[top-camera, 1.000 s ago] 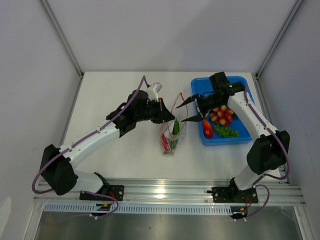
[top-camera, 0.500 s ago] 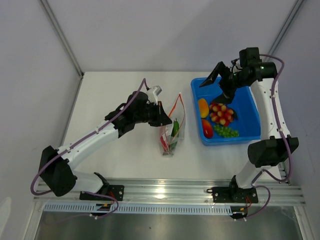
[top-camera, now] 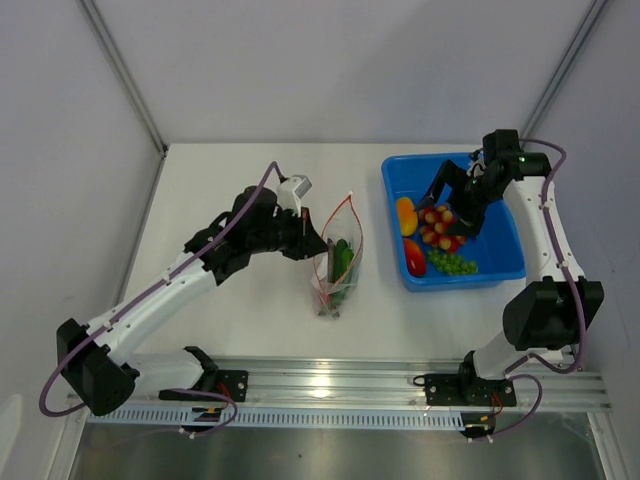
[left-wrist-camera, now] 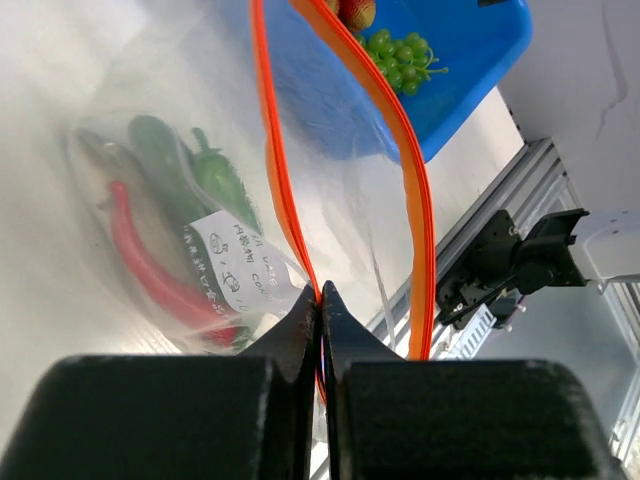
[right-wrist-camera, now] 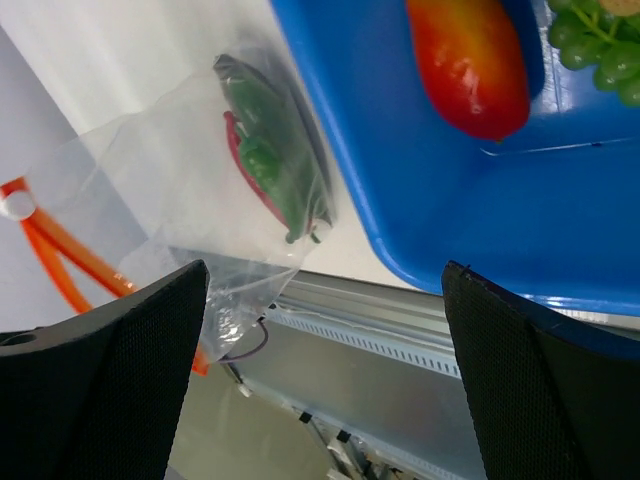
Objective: Place the food in the zip-top bag and seal the zipper
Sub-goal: Place the fake vegetable in the zipper food storage bag, then pick up the fake fruit from the bin.
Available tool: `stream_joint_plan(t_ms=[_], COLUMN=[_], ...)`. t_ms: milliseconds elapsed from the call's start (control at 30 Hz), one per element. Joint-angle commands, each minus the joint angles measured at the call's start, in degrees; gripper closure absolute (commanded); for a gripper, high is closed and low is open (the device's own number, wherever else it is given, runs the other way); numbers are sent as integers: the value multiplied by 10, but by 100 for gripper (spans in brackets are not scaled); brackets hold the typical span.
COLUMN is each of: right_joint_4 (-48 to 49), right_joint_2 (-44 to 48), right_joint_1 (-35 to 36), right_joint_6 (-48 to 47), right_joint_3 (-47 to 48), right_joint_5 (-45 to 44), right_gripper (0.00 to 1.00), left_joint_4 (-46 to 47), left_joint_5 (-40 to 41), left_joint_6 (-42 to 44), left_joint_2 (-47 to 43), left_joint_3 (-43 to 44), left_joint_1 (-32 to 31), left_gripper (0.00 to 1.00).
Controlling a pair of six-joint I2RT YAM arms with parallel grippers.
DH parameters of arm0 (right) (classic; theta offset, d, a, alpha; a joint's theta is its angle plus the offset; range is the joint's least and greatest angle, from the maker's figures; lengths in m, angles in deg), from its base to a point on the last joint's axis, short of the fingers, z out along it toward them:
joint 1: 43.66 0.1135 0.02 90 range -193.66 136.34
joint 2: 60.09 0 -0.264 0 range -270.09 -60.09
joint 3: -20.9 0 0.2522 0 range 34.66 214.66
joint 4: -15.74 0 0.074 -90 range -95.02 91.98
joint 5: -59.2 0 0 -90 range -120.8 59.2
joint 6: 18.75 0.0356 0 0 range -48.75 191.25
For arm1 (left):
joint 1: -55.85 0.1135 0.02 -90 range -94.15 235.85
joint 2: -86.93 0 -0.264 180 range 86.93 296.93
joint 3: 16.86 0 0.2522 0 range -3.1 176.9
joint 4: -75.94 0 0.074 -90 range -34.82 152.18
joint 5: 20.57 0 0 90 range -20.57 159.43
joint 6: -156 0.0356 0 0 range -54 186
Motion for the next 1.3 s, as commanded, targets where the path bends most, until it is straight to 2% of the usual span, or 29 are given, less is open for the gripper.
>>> stream_joint_plan(t_ms=[0,67,133,167,233,267,400,533,667,800,1267], right_joint_4=[78,66,17,3,-6,-5,12,42,63,93,161], right_joint_2=[51,43,10,-1,-18,-21,-35,-42,-71,-113,-218], right_joint_1=[-10,-9,8,15,28,33,35,46,62,86,91], right_joint_6=[-7,-24,-66,-77,-99,-103,-106,-109,-121,-146,-156], right_joint_3=[-43,-50,-33,-16,-9,-11,-34,-65,-91,-108,-98], right_joint_5=[27,3,-76,-109,-168,-174,-175,-180,-182,-174,-174], right_gripper=[1,0,2,5,17,23,27,27,19,17,16], left_joint_4=[-13,-13,-15,-15,-15,-15,-19,-17,-18,-25,-50], left_joint_5=[2,-10,-21,-24,-33,-34,-31,-48,-67,-69,-70], left_joint_6=[37,44,52,54,59,58,52,42,38,33,24], left_joint_2=[-23,-25,-24,-24,-21,-20,-15,3,17,31,68], left_joint_3=[9,10,12,13,13,14,12,16,15,19,46], left_joint_1=[10,18,23,28,31,34,38,40,40,40,41], left_gripper=[99,99,99,99,99,99,99,99,99,99,99])
